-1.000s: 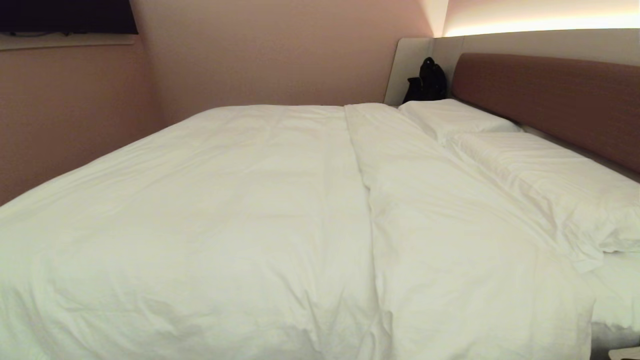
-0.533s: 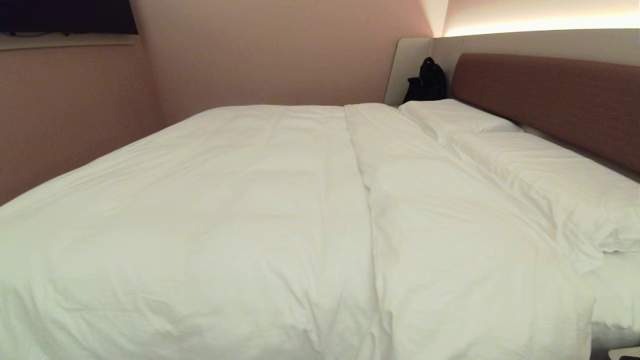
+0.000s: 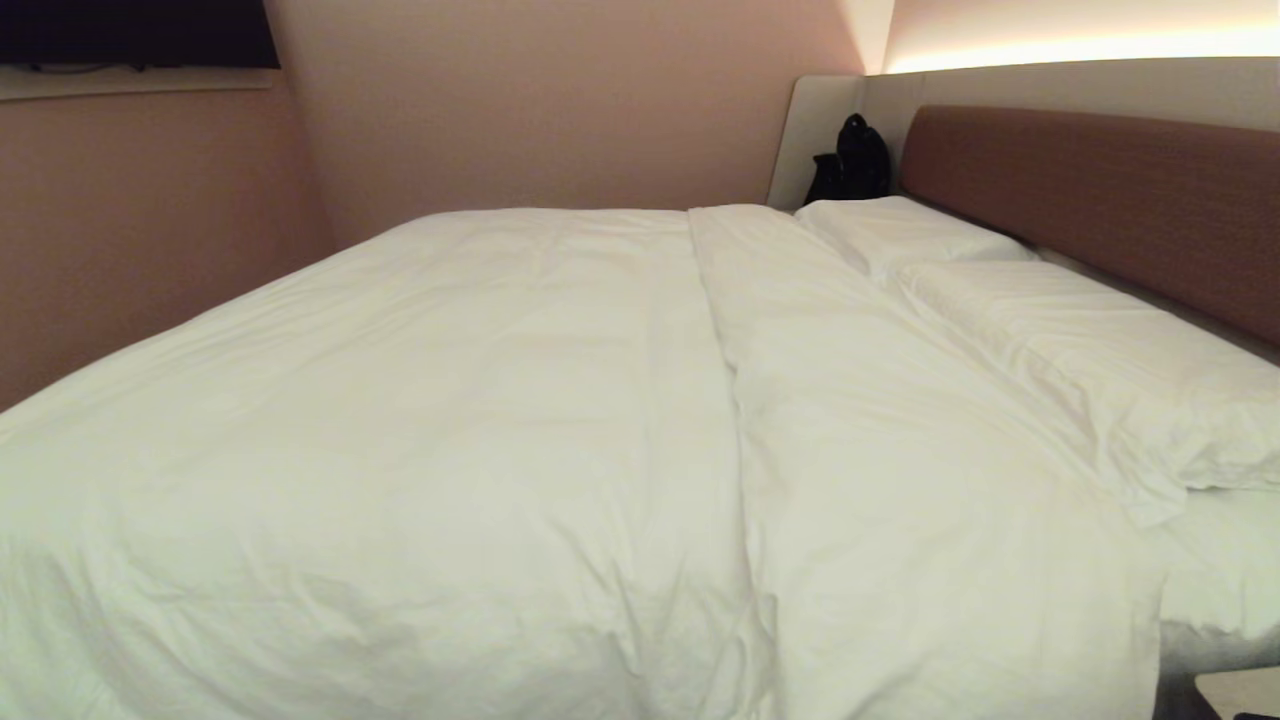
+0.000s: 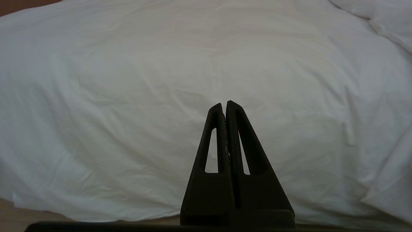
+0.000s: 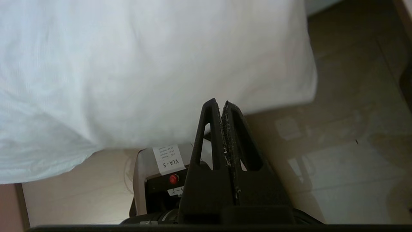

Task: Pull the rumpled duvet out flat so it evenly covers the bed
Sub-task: Flatten the corners of the folded blanket

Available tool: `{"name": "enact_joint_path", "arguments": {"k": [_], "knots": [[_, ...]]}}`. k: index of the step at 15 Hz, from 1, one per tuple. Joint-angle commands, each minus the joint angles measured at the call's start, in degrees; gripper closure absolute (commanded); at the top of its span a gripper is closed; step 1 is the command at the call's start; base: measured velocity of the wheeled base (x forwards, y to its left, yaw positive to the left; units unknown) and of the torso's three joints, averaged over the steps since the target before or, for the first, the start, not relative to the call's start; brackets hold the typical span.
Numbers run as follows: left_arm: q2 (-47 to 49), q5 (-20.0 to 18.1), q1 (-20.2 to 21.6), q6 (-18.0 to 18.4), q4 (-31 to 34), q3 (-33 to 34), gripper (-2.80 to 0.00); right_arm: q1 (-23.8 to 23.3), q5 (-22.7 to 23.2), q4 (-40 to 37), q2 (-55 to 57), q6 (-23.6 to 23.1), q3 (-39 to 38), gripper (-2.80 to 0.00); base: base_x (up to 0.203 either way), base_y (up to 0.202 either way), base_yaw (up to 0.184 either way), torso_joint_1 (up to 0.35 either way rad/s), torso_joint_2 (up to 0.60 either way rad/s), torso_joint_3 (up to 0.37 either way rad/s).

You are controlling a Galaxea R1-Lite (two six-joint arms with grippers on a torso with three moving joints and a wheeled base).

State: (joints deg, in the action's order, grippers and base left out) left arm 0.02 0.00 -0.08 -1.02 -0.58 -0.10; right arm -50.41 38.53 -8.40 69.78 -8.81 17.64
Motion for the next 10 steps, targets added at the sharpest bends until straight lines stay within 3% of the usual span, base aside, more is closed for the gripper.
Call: {"name": "enact_joint_path", "arguments": {"k": [1,10], "knots": [[0.0,0.1,0.0,0.0,0.0,0.0,0.0,0.1,0.3,0.0,0.0,-0.1,-0.2,0.0,-0.195,0.0,-0.001,-0.005,0.0,0.005],[0.0,0.0,0.0,0.0,0.0,0.0,0.0,0.2,0.3,0.0,0.1,-1.1,-0.2,0.0,-0.194,0.0,0.0,0.003,0.0,0.002]]}}
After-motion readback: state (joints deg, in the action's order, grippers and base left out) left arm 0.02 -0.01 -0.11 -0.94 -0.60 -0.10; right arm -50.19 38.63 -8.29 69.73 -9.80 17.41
